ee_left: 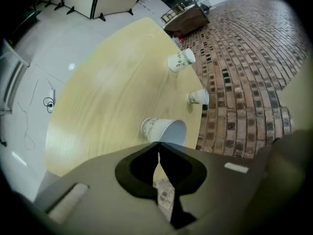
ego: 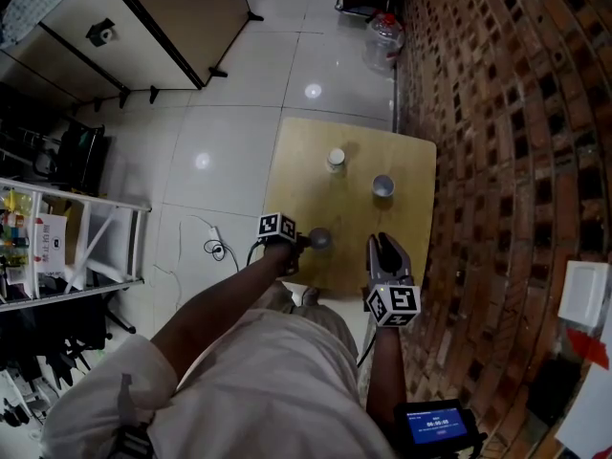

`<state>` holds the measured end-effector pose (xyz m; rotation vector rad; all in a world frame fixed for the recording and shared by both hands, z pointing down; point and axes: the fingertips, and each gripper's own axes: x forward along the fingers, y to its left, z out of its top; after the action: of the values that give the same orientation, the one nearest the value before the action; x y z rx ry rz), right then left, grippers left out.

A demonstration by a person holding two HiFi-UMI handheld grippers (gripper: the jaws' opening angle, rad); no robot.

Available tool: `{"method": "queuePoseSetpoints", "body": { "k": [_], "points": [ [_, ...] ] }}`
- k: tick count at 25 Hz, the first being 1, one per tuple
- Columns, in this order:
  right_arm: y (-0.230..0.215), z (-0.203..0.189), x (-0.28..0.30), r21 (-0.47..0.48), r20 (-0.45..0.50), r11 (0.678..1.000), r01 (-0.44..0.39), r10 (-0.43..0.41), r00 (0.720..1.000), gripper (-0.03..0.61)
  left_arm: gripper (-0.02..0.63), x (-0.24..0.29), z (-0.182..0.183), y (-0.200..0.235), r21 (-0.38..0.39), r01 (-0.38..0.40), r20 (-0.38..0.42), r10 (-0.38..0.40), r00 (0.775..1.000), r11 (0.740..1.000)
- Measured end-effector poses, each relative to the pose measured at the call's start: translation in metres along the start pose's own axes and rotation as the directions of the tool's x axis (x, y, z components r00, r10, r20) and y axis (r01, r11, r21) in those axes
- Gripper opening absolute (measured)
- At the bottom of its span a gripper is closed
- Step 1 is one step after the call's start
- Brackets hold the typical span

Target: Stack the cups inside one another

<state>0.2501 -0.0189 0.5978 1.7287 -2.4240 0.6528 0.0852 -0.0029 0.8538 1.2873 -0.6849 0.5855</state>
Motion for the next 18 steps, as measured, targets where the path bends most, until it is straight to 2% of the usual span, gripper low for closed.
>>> {"method": "queuePoseSetpoints", "body": {
  "k": [8, 13, 16, 18],
  "points": [
    [-0.001, -0.009, -0.004, 0.014, -0.004, 1.000, 0.006, -0.006, 1.000, 0.072, 0.038, 0.000, 0.002, -0.002, 0.011, -0.005, 0.016, 0.005, 1.000, 1.000],
    [-0.003, -0.012, -0.006, 0.019, -0.006, 1.000, 0.015, -0.015, 1.000, 0.072, 0.113, -0.002, 0.000, -0.011, 0.032, 0.023, 0.012, -0.023, 1.000, 0.999],
    [-0.003, -0.010, -0.007, 0.020, 0.001, 1.000, 0.015, -0.015, 1.000, 0.072, 0.151, -0.011, 0.000, -0.013, 0.057, 0.007, 0.031, -0.009, 0.999, 0.998],
    [-0.002, -0.005, -0.009, 0.025, 0.025, 1.000, 0.003, -0.004, 1.000, 0.072, 0.155, -0.024, 0.001, -0.016, 0.092, -0.010, 0.065, 0.004, 0.998, 0.996]
  ]
}}
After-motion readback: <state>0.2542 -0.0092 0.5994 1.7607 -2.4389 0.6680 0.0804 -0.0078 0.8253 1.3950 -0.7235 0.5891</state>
